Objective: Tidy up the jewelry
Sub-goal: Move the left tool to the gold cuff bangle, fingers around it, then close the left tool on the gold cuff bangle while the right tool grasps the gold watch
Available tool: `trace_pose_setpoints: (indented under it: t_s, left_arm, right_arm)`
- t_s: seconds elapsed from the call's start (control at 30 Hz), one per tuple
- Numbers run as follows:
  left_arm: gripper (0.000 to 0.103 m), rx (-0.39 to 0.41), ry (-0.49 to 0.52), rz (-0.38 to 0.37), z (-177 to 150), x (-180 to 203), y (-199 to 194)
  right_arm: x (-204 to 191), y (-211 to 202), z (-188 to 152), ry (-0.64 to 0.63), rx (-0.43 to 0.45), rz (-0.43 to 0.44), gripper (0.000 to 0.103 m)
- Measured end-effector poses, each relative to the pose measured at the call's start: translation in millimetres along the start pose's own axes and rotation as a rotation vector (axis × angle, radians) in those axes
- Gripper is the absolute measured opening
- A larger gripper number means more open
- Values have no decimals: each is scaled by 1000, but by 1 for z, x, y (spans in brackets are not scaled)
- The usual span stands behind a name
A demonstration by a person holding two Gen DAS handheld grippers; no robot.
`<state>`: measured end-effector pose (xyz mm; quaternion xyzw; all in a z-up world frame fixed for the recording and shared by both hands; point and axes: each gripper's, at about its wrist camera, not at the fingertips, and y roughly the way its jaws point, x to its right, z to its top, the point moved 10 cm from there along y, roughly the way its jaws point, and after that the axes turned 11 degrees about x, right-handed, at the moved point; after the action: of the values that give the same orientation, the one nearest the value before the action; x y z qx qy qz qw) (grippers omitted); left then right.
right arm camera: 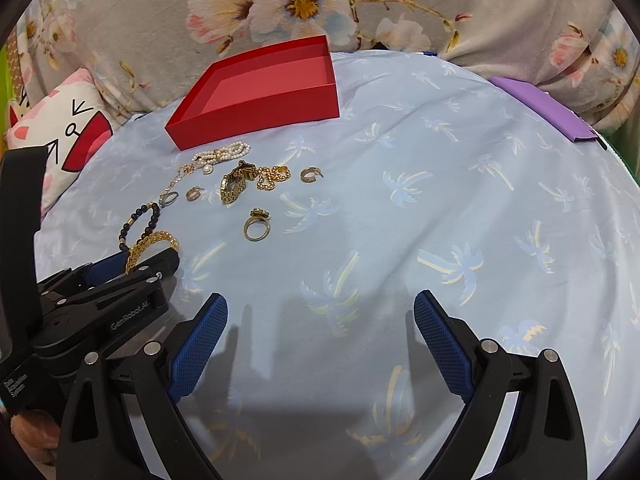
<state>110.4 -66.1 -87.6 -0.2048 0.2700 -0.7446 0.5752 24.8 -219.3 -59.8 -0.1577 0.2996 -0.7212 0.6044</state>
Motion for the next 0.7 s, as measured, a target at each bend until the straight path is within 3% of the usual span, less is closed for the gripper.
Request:
trace_pose_setpoints:
  t_s: [0.23, 0.53, 0.7]
  left_arm:
    - [55, 10, -61, -58, 2, -11, -17]
    - [55, 57, -111, -3, 6, -63, -35]
    - [55, 68, -133, 14, 4, -83, -33]
  right_arm:
    - [0, 1, 1, -6, 10, 1, 92]
    - [-35, 10, 24, -90, -34, 103, 92]
    - [-68, 32, 44, -150, -50, 153, 75]
